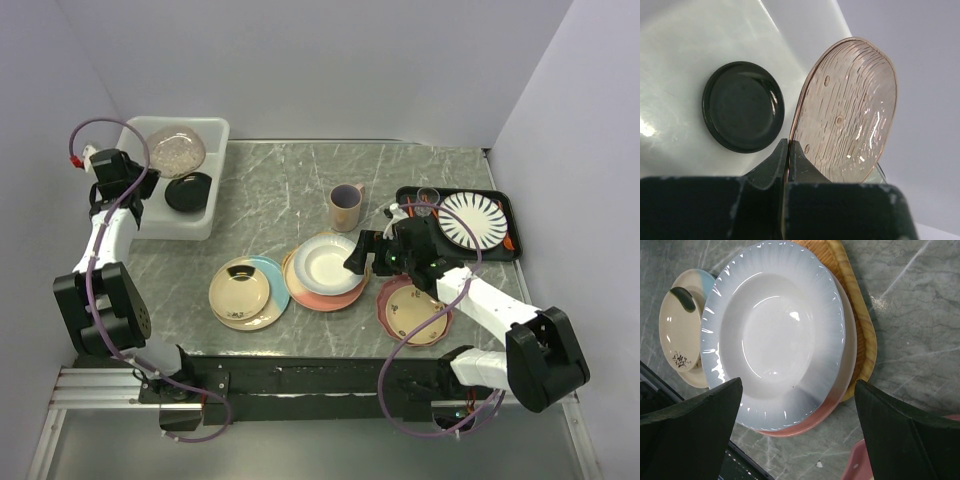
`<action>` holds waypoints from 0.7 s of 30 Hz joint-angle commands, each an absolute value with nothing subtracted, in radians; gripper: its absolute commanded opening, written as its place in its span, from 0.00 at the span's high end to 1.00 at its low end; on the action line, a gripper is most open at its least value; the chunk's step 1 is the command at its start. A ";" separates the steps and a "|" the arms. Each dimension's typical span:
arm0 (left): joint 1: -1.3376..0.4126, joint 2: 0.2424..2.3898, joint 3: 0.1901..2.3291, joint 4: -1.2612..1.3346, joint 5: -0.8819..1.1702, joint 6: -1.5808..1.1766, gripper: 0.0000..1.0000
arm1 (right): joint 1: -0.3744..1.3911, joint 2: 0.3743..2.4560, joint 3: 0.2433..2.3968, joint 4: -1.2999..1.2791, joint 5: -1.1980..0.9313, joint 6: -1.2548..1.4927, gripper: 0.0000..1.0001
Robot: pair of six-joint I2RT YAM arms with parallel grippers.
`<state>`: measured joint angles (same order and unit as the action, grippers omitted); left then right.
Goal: Place the plates into the plastic bin on the countertop
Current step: Place the plate in the plastic bin.
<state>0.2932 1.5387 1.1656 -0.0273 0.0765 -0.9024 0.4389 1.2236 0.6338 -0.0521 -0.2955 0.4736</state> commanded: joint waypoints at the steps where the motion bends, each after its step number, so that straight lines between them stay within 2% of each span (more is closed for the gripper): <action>1: 0.302 1.552 1.210 0.002 0.046 -0.877 0.99 | 0.443 1.229 0.667 -0.012 -0.307 0.463 0.00; 21: 0.304 1.712 1.270 -0.055 0.015 -0.830 0.99 | 0.443 1.244 0.669 -0.003 -0.328 0.466 0.00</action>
